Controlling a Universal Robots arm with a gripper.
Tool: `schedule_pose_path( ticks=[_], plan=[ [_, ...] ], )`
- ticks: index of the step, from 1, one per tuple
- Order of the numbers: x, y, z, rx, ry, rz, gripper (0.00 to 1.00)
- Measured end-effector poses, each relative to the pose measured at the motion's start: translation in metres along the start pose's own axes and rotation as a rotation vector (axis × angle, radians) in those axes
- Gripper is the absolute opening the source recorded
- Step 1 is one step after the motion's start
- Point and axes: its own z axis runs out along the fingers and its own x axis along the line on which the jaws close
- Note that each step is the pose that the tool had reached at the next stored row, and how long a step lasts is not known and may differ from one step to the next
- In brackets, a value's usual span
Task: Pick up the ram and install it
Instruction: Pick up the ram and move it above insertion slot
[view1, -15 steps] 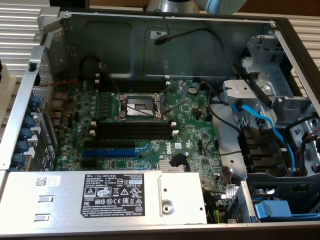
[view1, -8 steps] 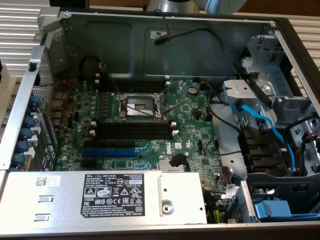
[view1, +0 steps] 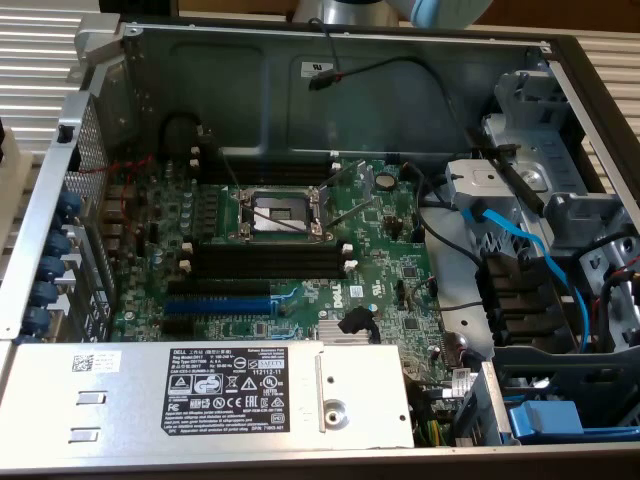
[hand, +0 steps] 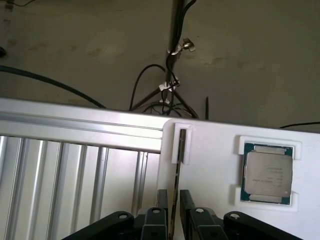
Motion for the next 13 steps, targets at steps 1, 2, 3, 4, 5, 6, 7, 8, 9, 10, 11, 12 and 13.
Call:
schedule_pose_path(
  ticks=[1, 2, 3, 4, 5, 6, 7, 8, 9, 10, 11, 12, 13],
  plan=[
    [-0.0004, 0.0000, 0.0002, 0.0023, 0.0007, -0.002, 0.24],
    [-0.0007, -0.0001, 0.0005, 0.0045, 0.0012, -0.004, 0.24],
    [-0.0009, -0.0002, 0.0008, 0.0062, 0.0016, -0.005, 0.24],
    [-0.0011, -0.0003, 0.0014, 0.0082, 0.0019, -0.006, 0.24],
    [-0.0012, -0.0004, 0.0022, 0.0098, 0.0021, -0.007, 0.24],
    [-0.0014, -0.0005, 0.0031, 0.0108, 0.0022, -0.008, 0.24],
    [-0.0016, -0.0004, 0.0037, 0.0116, 0.0024, -0.009, 0.24],
    [-0.0018, -0.0004, 0.0041, 0.0120, 0.0025, -0.009, 0.24],
    [-0.0020, -0.0003, 0.0042, 0.0120, 0.0026, -0.010, 0.24],
    [-0.0024, -0.0002, 0.0043, 0.0121, 0.0027, -0.011, 0.24],
    [-0.0025, 0.0000, 0.0044, 0.0122, 0.0027, -0.011, 0.24],
    [-0.0026, 0.0002, 0.0046, 0.0123, 0.0027, -0.012, 0.24],
    [-0.0026, 0.0004, 0.0050, 0.0125, 0.0026, -0.012, 0.24]
  ],
)
